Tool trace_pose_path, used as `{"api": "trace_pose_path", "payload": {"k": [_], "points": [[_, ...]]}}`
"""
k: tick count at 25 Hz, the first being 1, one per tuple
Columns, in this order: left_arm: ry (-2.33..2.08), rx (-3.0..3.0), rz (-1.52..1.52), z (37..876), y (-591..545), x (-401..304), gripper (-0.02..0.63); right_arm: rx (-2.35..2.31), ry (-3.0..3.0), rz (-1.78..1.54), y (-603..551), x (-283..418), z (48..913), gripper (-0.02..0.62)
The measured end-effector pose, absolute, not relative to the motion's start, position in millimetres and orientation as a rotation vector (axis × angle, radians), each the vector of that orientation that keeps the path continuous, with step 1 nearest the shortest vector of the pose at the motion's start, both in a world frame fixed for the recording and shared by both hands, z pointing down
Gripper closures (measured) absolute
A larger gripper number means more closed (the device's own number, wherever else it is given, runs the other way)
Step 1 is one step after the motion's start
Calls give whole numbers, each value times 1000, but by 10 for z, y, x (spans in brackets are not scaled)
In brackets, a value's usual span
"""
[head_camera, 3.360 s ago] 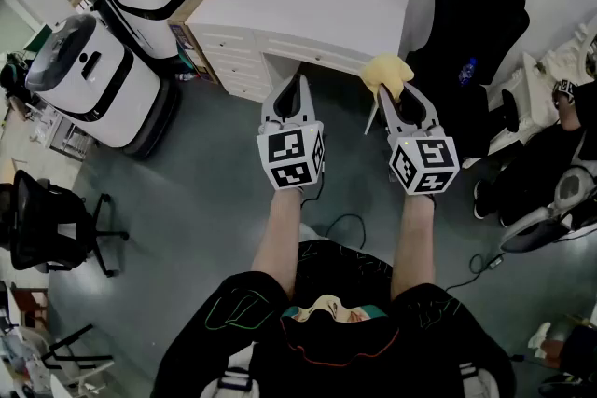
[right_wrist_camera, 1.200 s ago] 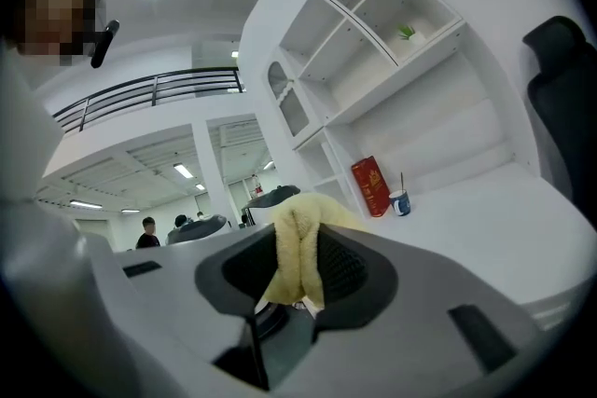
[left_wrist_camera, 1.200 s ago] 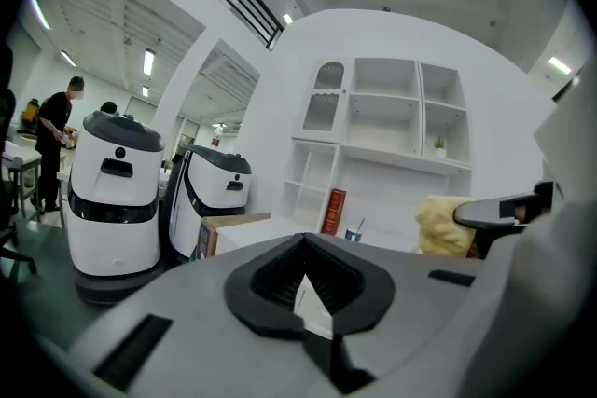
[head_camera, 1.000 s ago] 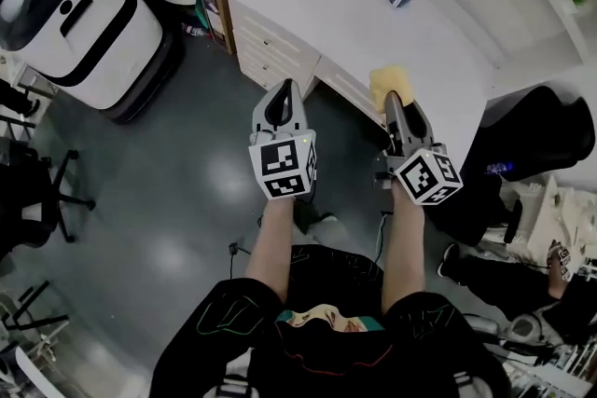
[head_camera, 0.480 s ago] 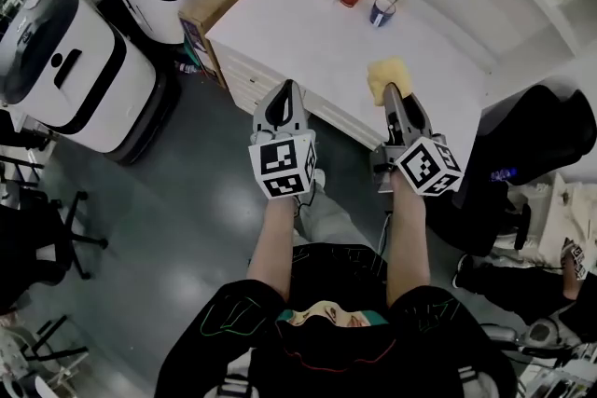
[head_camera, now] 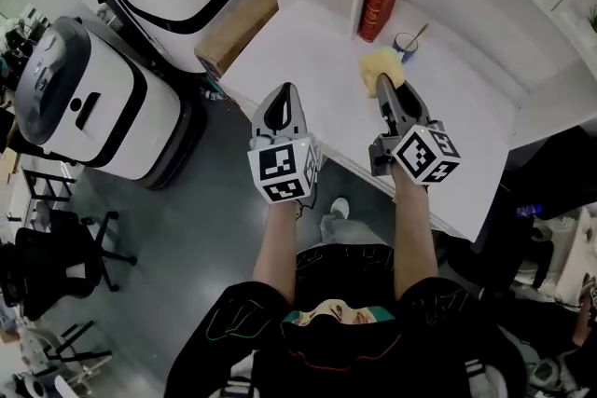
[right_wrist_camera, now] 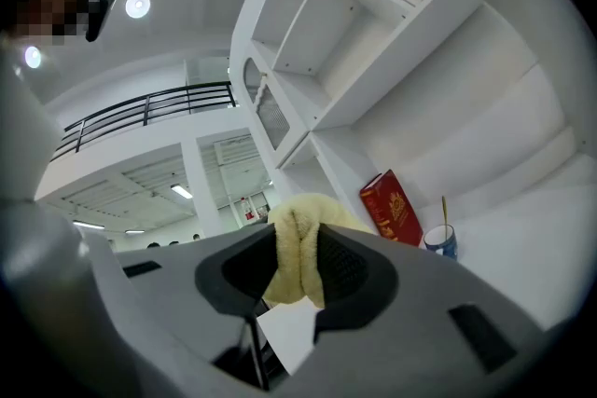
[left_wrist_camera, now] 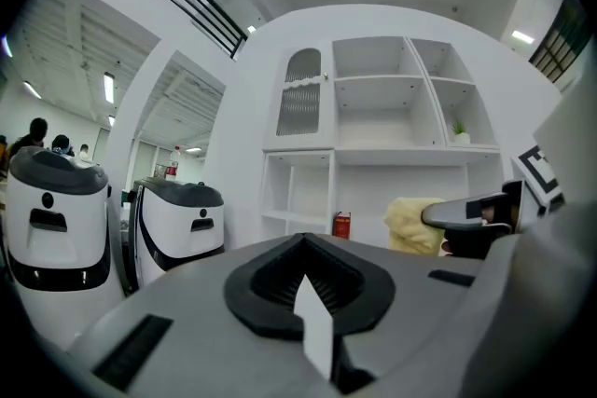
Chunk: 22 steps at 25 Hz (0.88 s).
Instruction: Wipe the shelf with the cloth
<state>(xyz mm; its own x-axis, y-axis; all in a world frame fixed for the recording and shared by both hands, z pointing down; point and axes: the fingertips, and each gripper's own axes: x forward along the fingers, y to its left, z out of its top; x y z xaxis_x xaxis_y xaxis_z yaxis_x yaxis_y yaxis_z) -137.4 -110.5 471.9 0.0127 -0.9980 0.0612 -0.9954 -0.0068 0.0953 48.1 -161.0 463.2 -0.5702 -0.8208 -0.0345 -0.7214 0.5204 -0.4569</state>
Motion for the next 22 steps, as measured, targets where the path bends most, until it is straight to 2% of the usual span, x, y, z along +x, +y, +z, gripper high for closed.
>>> {"api": "trace_pose_path", "payload": {"k": [10,22], "points": [[-2115,2225,-26,4537,-2016,-933,607,-1368,2492,-501,-2558,954,4481,486],[-2037,2334,-69,4271,-2531,-464,607,-1431,2500,-385,-2826,1337,4261,486]]}}
